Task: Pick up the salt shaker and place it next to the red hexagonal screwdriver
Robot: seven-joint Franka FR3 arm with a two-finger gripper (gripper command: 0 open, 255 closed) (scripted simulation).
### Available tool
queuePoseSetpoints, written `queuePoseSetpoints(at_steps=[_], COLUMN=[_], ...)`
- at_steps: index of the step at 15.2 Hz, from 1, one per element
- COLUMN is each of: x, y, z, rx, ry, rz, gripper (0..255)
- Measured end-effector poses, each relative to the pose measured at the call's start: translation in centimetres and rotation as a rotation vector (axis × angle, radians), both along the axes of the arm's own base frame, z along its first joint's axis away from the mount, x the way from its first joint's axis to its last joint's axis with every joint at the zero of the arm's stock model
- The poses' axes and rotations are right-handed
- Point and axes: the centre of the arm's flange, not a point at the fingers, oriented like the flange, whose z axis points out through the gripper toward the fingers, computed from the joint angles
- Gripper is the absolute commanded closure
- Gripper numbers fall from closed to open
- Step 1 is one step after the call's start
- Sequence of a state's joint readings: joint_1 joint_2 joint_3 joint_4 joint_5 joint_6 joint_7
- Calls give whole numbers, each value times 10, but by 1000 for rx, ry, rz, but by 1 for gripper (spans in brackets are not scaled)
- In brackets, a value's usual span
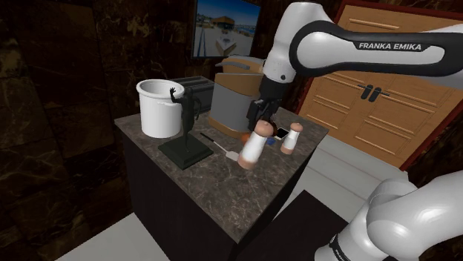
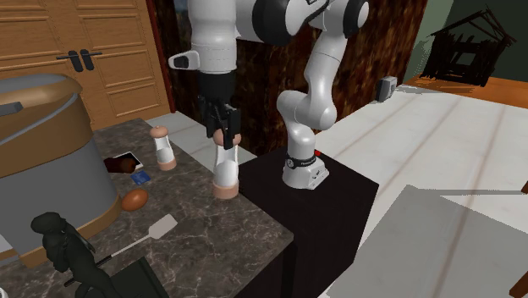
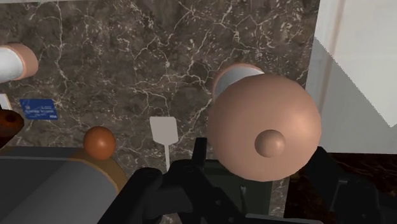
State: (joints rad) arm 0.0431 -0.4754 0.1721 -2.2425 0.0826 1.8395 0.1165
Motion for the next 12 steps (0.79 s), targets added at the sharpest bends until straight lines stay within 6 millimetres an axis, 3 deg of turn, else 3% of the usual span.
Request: queuePoseSetpoints(at_steps=[12], x=[1], y=[-1], z=[63], rx=[0], ry=[0], rz=[0], gripper=[255])
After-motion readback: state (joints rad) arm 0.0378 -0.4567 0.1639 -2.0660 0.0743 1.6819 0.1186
